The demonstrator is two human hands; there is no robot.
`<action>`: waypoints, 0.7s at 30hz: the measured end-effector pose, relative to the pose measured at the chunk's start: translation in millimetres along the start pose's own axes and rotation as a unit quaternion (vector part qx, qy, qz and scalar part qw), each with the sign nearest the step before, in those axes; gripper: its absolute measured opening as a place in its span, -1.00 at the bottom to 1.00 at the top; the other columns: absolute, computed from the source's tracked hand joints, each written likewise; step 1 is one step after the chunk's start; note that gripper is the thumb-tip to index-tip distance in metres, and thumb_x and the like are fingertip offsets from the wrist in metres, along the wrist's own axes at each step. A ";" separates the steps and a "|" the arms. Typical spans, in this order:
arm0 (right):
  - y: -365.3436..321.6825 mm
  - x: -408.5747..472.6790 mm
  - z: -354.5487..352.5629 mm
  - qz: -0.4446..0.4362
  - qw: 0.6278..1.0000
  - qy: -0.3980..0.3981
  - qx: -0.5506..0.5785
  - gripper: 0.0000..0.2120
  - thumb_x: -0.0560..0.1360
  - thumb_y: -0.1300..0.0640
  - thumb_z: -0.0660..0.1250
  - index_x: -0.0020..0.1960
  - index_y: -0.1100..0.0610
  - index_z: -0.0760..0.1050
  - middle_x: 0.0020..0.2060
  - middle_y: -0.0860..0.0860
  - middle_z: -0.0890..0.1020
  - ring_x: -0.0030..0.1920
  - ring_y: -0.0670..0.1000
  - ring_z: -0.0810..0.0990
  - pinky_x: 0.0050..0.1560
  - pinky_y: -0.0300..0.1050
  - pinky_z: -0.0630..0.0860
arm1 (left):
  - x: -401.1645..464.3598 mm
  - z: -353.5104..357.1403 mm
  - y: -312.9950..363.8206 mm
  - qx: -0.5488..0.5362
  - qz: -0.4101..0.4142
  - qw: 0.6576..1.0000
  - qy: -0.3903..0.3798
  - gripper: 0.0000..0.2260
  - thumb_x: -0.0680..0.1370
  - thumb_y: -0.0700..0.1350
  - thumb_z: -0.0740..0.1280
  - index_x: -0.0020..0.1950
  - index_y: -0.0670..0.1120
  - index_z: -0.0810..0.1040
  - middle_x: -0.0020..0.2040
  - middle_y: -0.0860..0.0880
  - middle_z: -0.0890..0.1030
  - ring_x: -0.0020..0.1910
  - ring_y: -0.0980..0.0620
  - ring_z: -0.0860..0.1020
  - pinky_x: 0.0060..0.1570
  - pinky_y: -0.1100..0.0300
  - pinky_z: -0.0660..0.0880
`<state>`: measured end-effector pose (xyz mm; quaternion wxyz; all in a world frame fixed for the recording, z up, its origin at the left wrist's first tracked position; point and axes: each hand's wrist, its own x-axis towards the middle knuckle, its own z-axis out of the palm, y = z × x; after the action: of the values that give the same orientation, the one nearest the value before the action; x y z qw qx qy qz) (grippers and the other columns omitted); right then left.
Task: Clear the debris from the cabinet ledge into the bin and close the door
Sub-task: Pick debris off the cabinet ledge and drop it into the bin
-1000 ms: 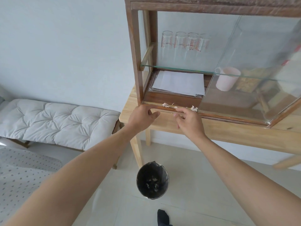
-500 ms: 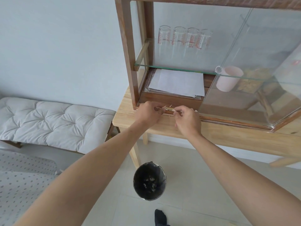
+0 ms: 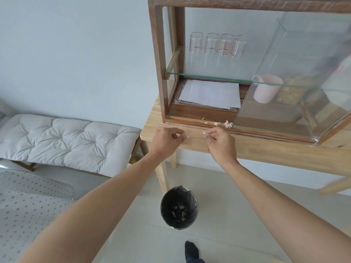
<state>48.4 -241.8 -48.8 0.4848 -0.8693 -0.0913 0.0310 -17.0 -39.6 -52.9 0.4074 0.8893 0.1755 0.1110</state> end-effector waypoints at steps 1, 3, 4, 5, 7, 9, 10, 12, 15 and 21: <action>1.4 -7.7 -0.4 0.001 1.000 -0.002 -0.003 -0.91 0.66 0.13 0.41 0.00 0.02 0.67 -0.50 -0.08 0.66 -0.46 -0.07 0.63 -0.29 -0.06 0.58 | -7.8 -1.4 -3.3 -0.002 -0.003 1.000 -0.004 -0.79 0.62 0.09 0.49 0.16 0.02 0.80 -0.22 -0.01 0.72 -0.25 0.06 0.59 -0.21 0.16 0.52; 3.8 -23.4 -0.5 0.007 1.000 -0.010 0.001 -0.90 0.67 0.12 0.40 0.00 0.00 0.65 -0.50 -0.14 0.68 -0.51 -0.15 0.59 -0.35 -0.13 0.51 | -23.7 -4.2 -10.4 -0.007 -0.010 1.000 -0.010 -0.77 0.62 0.10 0.48 0.17 0.02 0.79 -0.24 0.02 0.71 -0.29 0.12 0.56 -0.27 0.24 0.44; 4.8 -31.3 -0.2 0.010 1.000 -0.015 0.005 -0.90 0.67 0.11 0.40 0.00 -0.02 0.65 -0.50 -0.14 0.68 -0.52 -0.15 0.57 -0.39 -0.16 0.50 | -31.3 -5.7 -14.3 -0.008 -0.013 1.000 -0.012 -0.77 0.62 0.11 0.48 0.17 0.03 0.79 -0.24 0.03 0.70 -0.30 0.13 0.56 -0.28 0.25 0.43; 6.2 -39.4 0.1 0.012 1.000 -0.021 0.009 -0.90 0.68 0.11 0.40 -0.01 -0.03 0.64 -0.50 -0.13 0.68 -0.53 -0.15 0.55 -0.44 -0.23 0.48 | -38.8 -7.0 -18.8 -0.005 -0.016 1.000 -0.015 -0.78 0.62 0.11 0.48 0.16 0.03 0.79 -0.25 0.04 0.70 -0.30 0.13 0.57 -0.28 0.25 0.43; 11.4 -55.7 2.3 0.017 0.999 -0.034 0.019 -0.90 0.68 0.09 0.41 -0.01 -0.03 0.64 -0.51 -0.10 0.67 -0.53 -0.13 0.54 -0.47 -0.31 0.42 | -53.3 -7.9 -28.8 0.008 -0.020 0.999 -0.025 -0.78 0.62 0.11 0.48 0.15 0.03 0.79 -0.25 0.04 0.70 -0.30 0.10 0.57 -0.25 0.22 0.44; 19.7 -72.0 7.3 0.025 0.998 -0.048 0.021 -0.90 0.67 0.08 0.41 -0.02 -0.05 0.64 -0.51 -0.08 0.67 -0.53 -0.11 0.52 -0.45 -0.31 0.41 | -66.1 -6.1 -40.6 0.020 -0.034 0.999 -0.036 -0.77 0.62 0.13 0.47 0.16 0.05 0.79 -0.24 0.02 0.70 -0.31 0.08 0.57 -0.25 0.21 0.44; 24.8 -79.9 10.5 0.030 0.998 -0.056 0.019 -0.90 0.67 0.06 0.41 -0.02 -0.06 0.63 -0.51 -0.07 0.68 -0.54 -0.13 0.51 -0.43 -0.29 0.40 | -71.6 -4.2 -47.1 0.022 -0.041 0.998 -0.039 -0.77 0.61 0.14 0.47 0.17 0.06 0.79 -0.25 0.03 0.70 -0.31 0.08 0.57 -0.26 0.23 0.44; 35.8 -93.9 17.7 0.043 0.996 -0.072 0.009 -0.89 0.67 0.04 0.41 -0.04 -0.08 0.62 -0.50 -0.07 0.69 -0.54 -0.15 0.52 -0.40 -0.26 0.39 | -80.3 0.7 -59.3 0.025 -0.053 0.997 -0.044 -0.76 0.60 0.15 0.48 0.18 0.07 0.79 -0.27 0.08 0.68 -0.32 0.10 0.58 -0.27 0.25 0.45; 55.0 -108.0 27.7 0.064 0.994 -0.090 -0.001 -0.87 0.66 0.04 0.41 -0.06 -0.10 0.61 -0.51 -0.08 0.68 -0.53 -0.17 0.54 -0.40 -0.32 0.37 | -88.4 13.9 -74.5 0.030 -0.071 0.996 -0.055 -0.76 0.60 0.14 0.49 0.17 0.07 0.79 -0.29 0.11 0.65 -0.30 0.09 0.59 -0.28 0.24 0.46; 86.9 -118.6 49.4 0.096 0.985 -0.138 -0.030 -0.89 0.65 0.01 0.42 -0.06 -0.09 0.64 -0.49 -0.08 0.70 -0.48 -0.18 0.59 -0.28 -0.19 0.50 | -105.9 49.2 -95.4 0.033 -0.114 0.990 -0.075 -0.77 0.60 0.13 0.48 0.18 0.08 0.78 -0.24 0.14 0.62 -0.30 0.16 0.58 -0.36 0.34 0.38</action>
<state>-63.9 -267.4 -152.8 0.4355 -0.8757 -0.0744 0.1946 -118.2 -58.0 -163.1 0.3995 0.8824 0.2484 -0.0088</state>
